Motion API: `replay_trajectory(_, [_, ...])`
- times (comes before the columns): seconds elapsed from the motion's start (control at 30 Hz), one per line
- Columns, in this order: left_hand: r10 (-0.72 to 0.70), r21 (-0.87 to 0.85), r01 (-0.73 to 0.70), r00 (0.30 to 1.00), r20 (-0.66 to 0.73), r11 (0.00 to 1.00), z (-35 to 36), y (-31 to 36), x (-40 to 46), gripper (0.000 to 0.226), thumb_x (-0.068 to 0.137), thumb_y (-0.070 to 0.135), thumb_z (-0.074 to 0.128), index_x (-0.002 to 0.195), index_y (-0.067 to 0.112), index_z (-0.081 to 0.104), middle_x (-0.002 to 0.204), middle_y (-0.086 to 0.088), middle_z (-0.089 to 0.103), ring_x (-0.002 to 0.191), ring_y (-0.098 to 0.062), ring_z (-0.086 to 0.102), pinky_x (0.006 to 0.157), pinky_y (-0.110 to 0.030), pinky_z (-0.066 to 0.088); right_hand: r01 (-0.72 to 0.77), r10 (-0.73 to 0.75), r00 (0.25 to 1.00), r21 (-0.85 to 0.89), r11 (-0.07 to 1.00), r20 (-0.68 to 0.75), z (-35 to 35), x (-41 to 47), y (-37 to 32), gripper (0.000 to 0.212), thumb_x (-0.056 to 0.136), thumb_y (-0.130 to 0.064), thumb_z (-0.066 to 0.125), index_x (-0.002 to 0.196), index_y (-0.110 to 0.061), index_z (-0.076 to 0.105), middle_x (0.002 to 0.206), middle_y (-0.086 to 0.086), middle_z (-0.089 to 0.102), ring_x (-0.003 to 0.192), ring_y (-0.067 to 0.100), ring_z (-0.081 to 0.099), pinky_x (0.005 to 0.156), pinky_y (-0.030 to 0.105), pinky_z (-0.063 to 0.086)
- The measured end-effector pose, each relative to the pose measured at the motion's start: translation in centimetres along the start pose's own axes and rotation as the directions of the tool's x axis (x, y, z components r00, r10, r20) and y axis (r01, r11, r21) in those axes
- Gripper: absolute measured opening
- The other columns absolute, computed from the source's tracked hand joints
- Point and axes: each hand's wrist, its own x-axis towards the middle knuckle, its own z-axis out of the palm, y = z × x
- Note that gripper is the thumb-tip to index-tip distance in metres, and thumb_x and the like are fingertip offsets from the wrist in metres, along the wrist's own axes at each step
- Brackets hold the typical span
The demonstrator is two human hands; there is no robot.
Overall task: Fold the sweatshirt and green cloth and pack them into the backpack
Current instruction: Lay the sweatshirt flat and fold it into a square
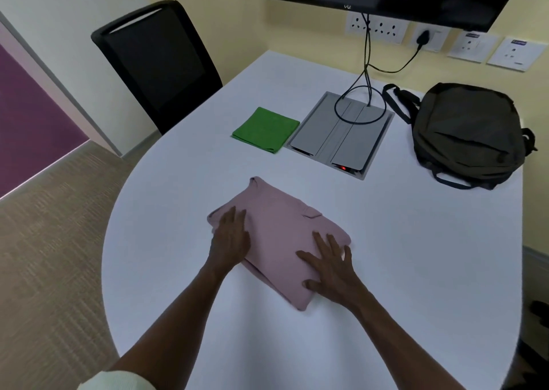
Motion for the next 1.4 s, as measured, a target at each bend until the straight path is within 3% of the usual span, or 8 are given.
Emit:
replay_trajectory(0.13, [-0.188,0.139,0.143,0.898,0.399,0.980,1.2,0.2,0.2,0.080,0.099,0.037,0.054,0.157,0.011,0.006,0.162,-0.027,-0.002,0.148,-0.047,0.011,0.111,-0.058,0.033,-0.007,0.011,0.996,-0.049,0.999,0.088,-0.6,0.5,-0.6,0.070,0.087,-0.064,0.050,0.150,-0.045,0.027,0.165,0.004,-0.017,0.151,0.035,-0.015,0.116,0.064,0.002])
replay_trajectory(0.3, [-0.235,0.271,0.136,0.895,0.378,0.953,1.6,1.6,0.4,0.069,0.099,0.016,0.043,0.155,0.002,0.005,0.158,-0.036,-0.006,0.147,-0.052,-0.001,0.113,-0.068,0.023,-0.095,0.095,0.995,-0.087,0.992,0.003,-1.2,2.4,-0.2,0.097,0.077,-0.079,0.052,0.156,-0.040,0.009,0.163,0.006,-0.022,0.150,0.035,-0.018,0.109,0.072,0.005])
replay_trajectory(0.43, [-0.076,0.212,0.010,0.950,0.304,0.977,1.1,2.9,1.6,0.065,0.099,0.013,0.035,0.154,-0.004,0.003,0.161,-0.029,-0.010,0.150,-0.046,-0.006,0.117,-0.066,0.015,-0.111,0.113,0.993,-0.076,0.991,0.017,-1.6,4.2,-0.5,0.109,0.072,-0.088,0.044,0.155,-0.042,-0.010,0.159,0.005,-0.032,0.147,0.037,-0.024,0.105,0.077,0.005])
replay_trajectory(0.53, [0.114,0.167,-0.164,0.954,0.278,0.972,1.0,3.7,2.9,0.069,0.105,0.040,0.027,0.158,0.009,-0.005,0.162,-0.014,-0.020,0.151,-0.033,-0.015,0.123,-0.056,0.003,-0.080,0.086,0.992,-0.072,0.994,0.093,-0.8,5.2,-0.7,0.112,0.069,-0.089,0.045,0.148,-0.047,-0.023,0.151,0.005,-0.044,0.146,0.040,-0.027,0.104,0.080,0.002])
replay_trajectory(0.63, [0.127,0.221,-0.215,0.926,0.355,0.951,1.5,3.7,4.2,0.102,0.080,0.083,0.007,0.158,0.019,-0.011,0.161,-0.009,-0.026,0.151,-0.031,-0.019,0.122,-0.057,0.002,-0.080,0.091,0.989,-0.102,0.992,0.115,0.5,5.7,-0.5,0.119,0.066,-0.091,0.048,0.140,-0.048,-0.035,0.152,0.008,-0.044,0.144,0.041,-0.030,0.103,0.080,-0.002])
replay_trajectory(0.83, [0.025,0.270,-0.195,0.850,0.527,0.943,2.7,1.4,5.3,0.137,0.041,0.104,0.005,0.151,0.029,-0.028,0.153,-0.006,-0.041,0.145,-0.042,-0.028,0.112,-0.071,0.001,-0.067,0.084,0.990,-0.143,0.987,0.110,1.7,6.3,-0.1,0.131,0.058,-0.096,0.047,0.145,-0.042,-0.034,0.154,0.015,-0.040,0.141,0.044,-0.033,0.097,0.082,-0.010])
replay_trajectory(1.0, [0.031,0.244,-0.175,0.866,0.499,0.954,4.8,0.1,5.2,0.136,0.030,0.106,-0.012,0.137,0.028,-0.044,0.149,-0.008,-0.048,0.137,-0.040,-0.041,0.109,-0.073,-0.009,-0.127,0.149,0.979,-0.153,0.980,0.140,2.7,6.8,-0.3,0.141,0.042,-0.106,0.027,0.158,-0.027,0.015,0.161,0.027,0.014,0.144,0.053,0.015,0.090,0.087,0.011])
replay_trajectory(1.4, [0.040,0.189,-0.151,0.871,0.490,0.970,4.1,-1.9,6.9,0.132,0.034,0.108,-0.003,0.134,0.035,-0.048,0.141,-0.004,-0.056,0.130,-0.037,-0.050,0.107,-0.070,-0.017,-0.041,0.054,0.995,-0.159,0.986,0.079,2.6,9.5,-0.9,0.139,0.044,-0.105,0.029,0.158,-0.031,0.005,0.163,0.024,0.002,0.147,0.049,0.000,0.094,0.087,0.008])
